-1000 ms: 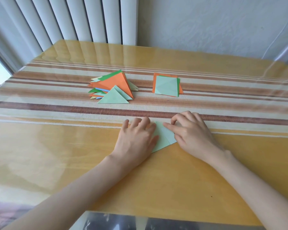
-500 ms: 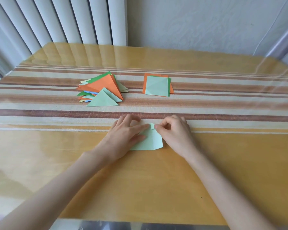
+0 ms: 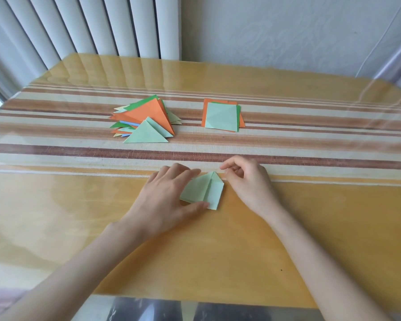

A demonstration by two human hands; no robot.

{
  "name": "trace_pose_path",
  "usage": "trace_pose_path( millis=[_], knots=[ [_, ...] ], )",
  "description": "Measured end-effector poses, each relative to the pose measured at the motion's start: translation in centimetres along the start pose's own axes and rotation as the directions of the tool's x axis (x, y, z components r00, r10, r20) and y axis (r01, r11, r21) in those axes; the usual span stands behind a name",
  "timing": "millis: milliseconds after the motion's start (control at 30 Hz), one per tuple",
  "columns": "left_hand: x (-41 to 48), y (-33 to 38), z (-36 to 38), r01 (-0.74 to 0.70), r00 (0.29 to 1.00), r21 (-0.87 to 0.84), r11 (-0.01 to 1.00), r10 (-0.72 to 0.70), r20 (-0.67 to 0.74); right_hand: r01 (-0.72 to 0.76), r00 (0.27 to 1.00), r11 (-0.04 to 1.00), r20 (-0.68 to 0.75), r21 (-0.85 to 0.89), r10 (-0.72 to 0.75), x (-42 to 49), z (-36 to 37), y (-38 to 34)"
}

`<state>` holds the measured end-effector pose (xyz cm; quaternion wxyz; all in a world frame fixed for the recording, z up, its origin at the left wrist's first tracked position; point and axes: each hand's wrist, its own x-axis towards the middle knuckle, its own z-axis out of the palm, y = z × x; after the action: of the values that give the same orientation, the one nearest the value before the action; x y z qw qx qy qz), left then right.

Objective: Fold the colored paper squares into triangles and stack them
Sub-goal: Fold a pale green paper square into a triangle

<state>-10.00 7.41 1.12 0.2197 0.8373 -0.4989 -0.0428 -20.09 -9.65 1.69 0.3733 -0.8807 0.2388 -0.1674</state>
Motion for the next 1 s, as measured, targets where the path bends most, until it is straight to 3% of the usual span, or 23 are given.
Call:
trace_pose_path(
  millis=[167,367,500,633,733,867,1000],
  knots=[
    [0.0,-0.7,-0.2,-0.035,0.997,-0.04,0.999,0.032,-0.068,0.226,0.974,0.962,0.072,-0.153,-0.217,0.0,-0.2,1.2],
    [1.9,-0.9,-0.2,0.027,0.982,-0.221,0.975,-0.067,-0.174,0.393,0.908,0.915,0.195,-0.087,-0.371,-0.1,-0.5,1.9],
    [2.7,-1.0,-0.1,0.011,0.98,-0.283,0.959,-0.067,-0.189,0.48,0.87,0.875,0.166,-0.069,-0.464,0.1,-0.3,2.0],
    [3.5,-1.0,-0.8,0.039,0.986,-0.427,0.903,-0.105,-0.133,0.629,0.771,0.743,0.063,-0.231,-0.633,0.2,-0.2,1.5],
    [4.2,-1.5,-1.4,0.046,0.994,-0.539,0.841,-0.093,-0.059,0.729,0.65,0.569,0.123,-0.381,-0.75,-0.2,0.0,1.3],
    [5.0,-1.5,-0.9,-0.064,0.982,-0.442,0.895,-0.023,-0.189,0.754,0.624,0.51,0.21,-0.414,-0.752,-0.8,0.8,0.9],
    [5.8,-1.6,0.5,-0.121,0.964,-0.33,0.936,0.031,-0.265,0.734,0.667,0.595,0.186,-0.329,-0.721,-0.8,1.5,0.8]
  ],
)
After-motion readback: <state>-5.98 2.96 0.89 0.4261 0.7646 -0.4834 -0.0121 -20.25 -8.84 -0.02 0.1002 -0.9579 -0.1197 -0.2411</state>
